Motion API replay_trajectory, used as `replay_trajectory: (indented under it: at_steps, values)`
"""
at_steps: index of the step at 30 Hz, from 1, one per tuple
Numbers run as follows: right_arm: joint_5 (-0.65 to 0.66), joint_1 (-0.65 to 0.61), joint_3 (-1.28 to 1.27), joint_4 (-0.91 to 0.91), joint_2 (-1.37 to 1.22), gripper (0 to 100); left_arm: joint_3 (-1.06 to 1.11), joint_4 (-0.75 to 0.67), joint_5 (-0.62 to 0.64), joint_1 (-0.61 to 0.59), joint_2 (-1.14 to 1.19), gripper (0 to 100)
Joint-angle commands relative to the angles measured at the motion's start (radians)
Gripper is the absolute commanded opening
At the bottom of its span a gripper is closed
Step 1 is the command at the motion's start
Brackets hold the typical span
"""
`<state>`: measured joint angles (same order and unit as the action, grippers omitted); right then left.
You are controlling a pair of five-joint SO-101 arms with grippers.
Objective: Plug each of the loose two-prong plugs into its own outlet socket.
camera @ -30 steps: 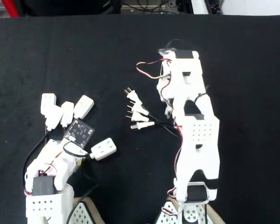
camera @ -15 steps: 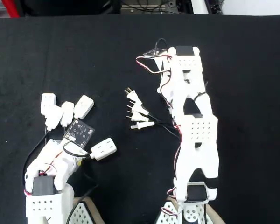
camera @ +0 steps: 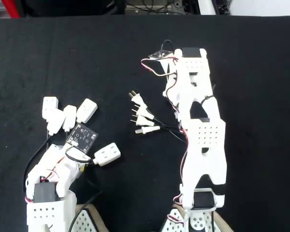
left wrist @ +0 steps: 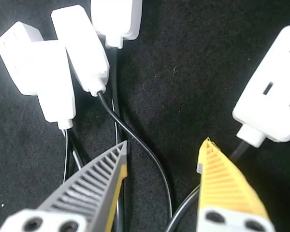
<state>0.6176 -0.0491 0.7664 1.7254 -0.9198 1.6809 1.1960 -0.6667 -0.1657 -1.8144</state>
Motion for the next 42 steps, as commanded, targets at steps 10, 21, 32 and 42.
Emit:
replay_trajectory:
  at_steps: [10,21,32,42]
  values:
    - [-0.015,0.014,-0.027,0.035,0.008,1.2,0.018,-0.02,-0.011,0.007,-0.008,24]
    - [-0.078,-0.008,-0.085,0.035,0.275,1.1,0.018,-0.021,-0.006,0.013,-0.008,24]
    - [-0.112,-0.284,-0.248,-0.012,0.84,1.1,0.015,-0.135,0.138,0.01,-0.008,17]
    - [-0.278,-0.522,-0.938,-0.333,1.425,1.1,-0.044,-0.15,0.255,0.016,-0.008,12]
